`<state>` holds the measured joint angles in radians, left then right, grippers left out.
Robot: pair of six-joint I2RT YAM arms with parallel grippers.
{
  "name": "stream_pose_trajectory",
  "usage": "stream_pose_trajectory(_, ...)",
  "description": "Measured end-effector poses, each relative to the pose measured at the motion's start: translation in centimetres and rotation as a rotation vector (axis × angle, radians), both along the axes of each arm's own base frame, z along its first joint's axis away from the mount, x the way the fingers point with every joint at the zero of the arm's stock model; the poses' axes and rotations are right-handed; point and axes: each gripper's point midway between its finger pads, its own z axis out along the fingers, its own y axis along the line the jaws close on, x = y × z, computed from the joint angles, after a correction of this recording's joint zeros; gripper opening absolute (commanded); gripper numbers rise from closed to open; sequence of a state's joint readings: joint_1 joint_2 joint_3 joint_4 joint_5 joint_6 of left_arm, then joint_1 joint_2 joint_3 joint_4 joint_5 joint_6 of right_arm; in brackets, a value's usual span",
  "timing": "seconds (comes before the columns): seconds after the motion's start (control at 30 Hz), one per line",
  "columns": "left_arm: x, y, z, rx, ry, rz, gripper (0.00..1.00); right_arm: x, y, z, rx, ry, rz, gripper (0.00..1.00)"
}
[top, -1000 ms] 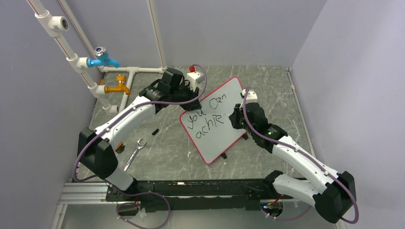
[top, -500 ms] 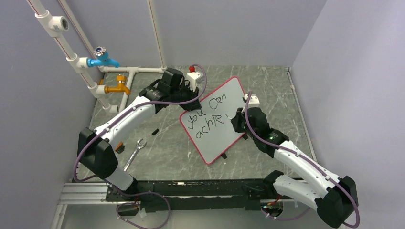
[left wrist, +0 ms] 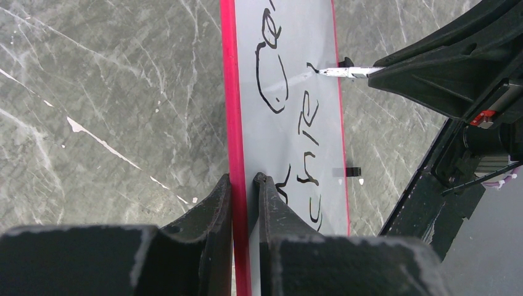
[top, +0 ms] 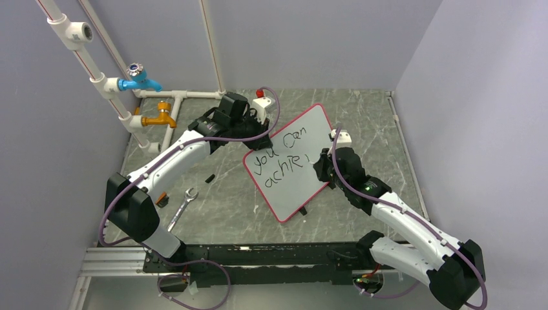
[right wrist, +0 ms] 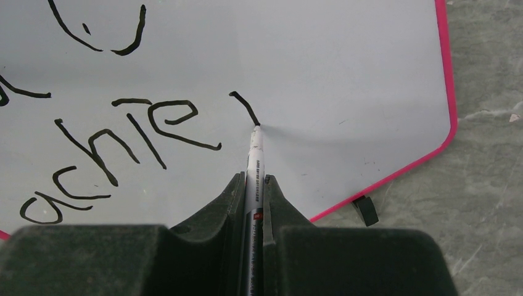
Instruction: Write a sentence on the whiteboard
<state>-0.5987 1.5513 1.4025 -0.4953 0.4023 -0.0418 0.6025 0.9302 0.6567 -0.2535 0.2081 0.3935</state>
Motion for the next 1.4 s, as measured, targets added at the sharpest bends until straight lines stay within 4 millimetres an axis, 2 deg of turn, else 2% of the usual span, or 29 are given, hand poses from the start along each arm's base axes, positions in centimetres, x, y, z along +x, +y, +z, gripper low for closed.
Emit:
stream_pose_trajectory(0.4,0.1,0.0,0.0,0.002,-0.003,0.005,0.0,0.7,0.3,0.4,-0.034,0.027,0.0,0.0)
stream_pose_trajectory(0.8,0.1,0.0,0.1,0.0,-0.005,0.004,0.0,3.4,0.7,3.1,-0.061,-0.023,-0.021,0.0)
stream_pose_trajectory(1.03,0.0,-0.2,0.2,-0.005,-0.007,-0.003,0.0,3.6,-0.1,3.6,-0.08,-0.039,-0.038,0.0)
stream_pose_trajectory(1.27,0.0,-0.3,0.2,-0.007,-0.01,-0.005,0.0,3.3,-1.1,5.5,-0.05,-0.085,-0.061,0.0)
stream_pose_trajectory(1.4,0.0,-0.3,0.2,-0.007,-0.01,-0.005,0.0,3.4,-1.5,5.8,-0.042,-0.092,-0.071,0.0)
